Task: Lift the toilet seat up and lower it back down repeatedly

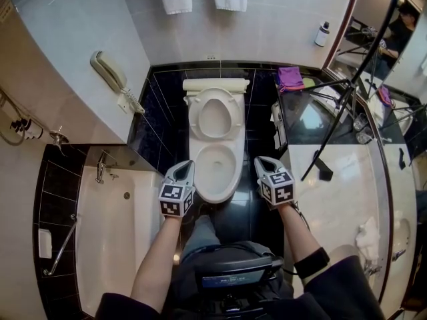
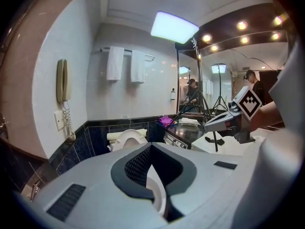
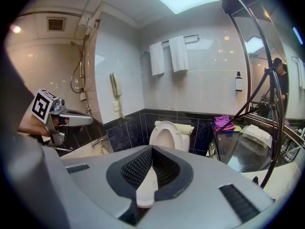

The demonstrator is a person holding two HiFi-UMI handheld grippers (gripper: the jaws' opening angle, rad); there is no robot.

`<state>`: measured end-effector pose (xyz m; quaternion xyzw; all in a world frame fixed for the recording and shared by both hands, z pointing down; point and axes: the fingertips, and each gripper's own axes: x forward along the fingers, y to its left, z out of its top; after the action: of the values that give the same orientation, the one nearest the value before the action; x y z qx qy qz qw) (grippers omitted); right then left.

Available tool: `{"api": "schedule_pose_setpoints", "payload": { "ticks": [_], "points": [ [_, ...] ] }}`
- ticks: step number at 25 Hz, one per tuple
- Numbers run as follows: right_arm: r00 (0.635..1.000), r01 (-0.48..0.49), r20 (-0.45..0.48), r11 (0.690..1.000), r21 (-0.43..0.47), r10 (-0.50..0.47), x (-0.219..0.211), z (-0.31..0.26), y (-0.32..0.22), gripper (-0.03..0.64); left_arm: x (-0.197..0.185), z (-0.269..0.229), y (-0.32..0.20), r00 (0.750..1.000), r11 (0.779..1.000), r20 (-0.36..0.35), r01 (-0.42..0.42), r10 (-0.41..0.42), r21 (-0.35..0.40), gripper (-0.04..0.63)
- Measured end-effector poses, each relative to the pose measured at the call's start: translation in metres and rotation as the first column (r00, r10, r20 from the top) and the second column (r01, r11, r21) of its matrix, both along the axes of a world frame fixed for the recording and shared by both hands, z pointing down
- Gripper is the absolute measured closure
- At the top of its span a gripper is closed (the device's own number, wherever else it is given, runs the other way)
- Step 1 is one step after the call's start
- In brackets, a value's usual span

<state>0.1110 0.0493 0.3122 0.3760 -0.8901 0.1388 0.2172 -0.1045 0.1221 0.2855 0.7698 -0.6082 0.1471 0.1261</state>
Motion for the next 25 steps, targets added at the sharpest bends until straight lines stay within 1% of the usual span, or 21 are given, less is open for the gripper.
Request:
{"api": "schedule_pose_setpoints", "payload": {
  "ticks": [7, 13, 20, 25],
  "points": [
    [1.0, 0.003, -0.003, 1.0, -0.006, -0.003, 0.001, 0.003, 0.007, 0.6, 0.0, 0.003, 0.008, 1.0, 1.0, 0.002, 0.001, -0.001, 0.002, 0.604],
    [1.0, 0.003, -0.007, 1.0, -0.013, -0.003, -0.001, 0.006, 0.002, 0.6, 0.001, 0.008, 0.004, 1.0, 1.0, 0.008, -0.007, 0.008, -0.009, 0.604],
    [1.0, 0.004, -0.016, 0.999, -0.045, -0.005, -0.01, 0.022, -0.008, 0.6, -0.003, 0.022, -0.01, 1.0, 0.999, 0.001, -0.015, 0.015, -0.039, 0.604],
    [0.999, -0.002, -0.037, 0.999, -0.053, 0.0, -0.024, 0.035, -0.036, 0.599, -0.009, 0.033, -0.043, 0.999, 0.998, -0.002, -0.033, 0.033, -0.057, 0.604]
  ]
}}
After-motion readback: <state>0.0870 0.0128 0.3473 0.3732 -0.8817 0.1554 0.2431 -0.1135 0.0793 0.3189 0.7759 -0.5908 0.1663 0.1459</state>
